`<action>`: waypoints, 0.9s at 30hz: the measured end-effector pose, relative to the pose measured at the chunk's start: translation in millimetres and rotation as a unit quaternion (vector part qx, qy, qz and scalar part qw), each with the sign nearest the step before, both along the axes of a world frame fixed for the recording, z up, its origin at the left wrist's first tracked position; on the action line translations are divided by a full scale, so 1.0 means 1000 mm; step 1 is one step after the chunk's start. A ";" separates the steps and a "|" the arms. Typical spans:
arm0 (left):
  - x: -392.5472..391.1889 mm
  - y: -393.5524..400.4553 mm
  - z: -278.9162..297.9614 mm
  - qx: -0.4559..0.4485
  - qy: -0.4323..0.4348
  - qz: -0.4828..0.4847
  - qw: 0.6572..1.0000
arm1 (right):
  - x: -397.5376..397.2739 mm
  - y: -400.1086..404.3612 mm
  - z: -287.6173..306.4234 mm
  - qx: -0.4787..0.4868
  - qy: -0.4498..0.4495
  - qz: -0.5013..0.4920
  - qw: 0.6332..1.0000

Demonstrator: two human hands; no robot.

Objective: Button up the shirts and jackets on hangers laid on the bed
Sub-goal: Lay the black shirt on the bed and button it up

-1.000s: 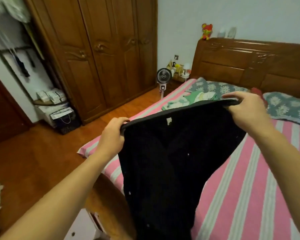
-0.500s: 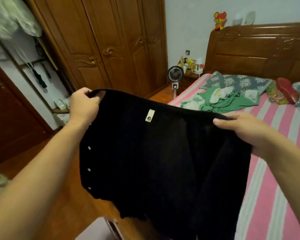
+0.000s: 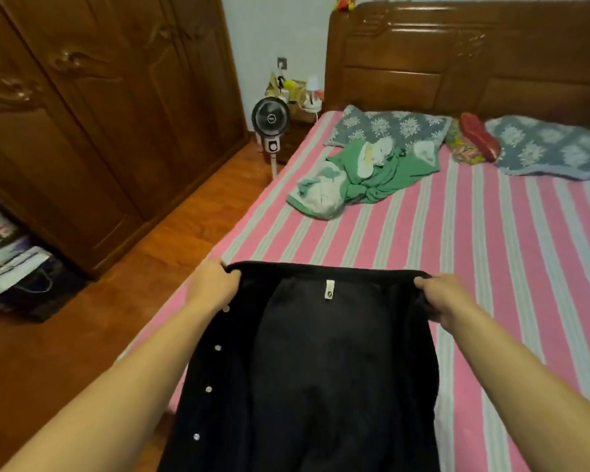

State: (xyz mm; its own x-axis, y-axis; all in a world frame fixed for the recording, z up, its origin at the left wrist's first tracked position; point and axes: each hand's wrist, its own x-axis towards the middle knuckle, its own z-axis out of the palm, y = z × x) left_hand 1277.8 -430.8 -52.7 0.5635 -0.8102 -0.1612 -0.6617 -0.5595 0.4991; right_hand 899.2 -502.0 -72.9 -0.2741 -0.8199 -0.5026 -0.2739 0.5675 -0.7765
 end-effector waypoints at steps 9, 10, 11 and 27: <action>0.023 -0.146 -0.043 -0.105 0.186 0.082 0.973 | 0.075 -0.082 -0.030 -0.082 -0.026 -0.167 0.982; 0.019 -0.152 -0.050 -0.121 0.238 0.096 0.959 | 0.082 -0.087 -0.036 -0.085 -0.027 -0.166 0.982; 0.015 -0.155 -0.063 -0.118 0.286 0.091 0.946 | 0.088 -0.088 -0.043 -0.083 -0.035 -0.145 0.985; 0.056 0.048 -0.117 0.245 0.282 0.077 0.924 | 0.091 -0.007 -0.131 0.238 0.154 0.359 0.889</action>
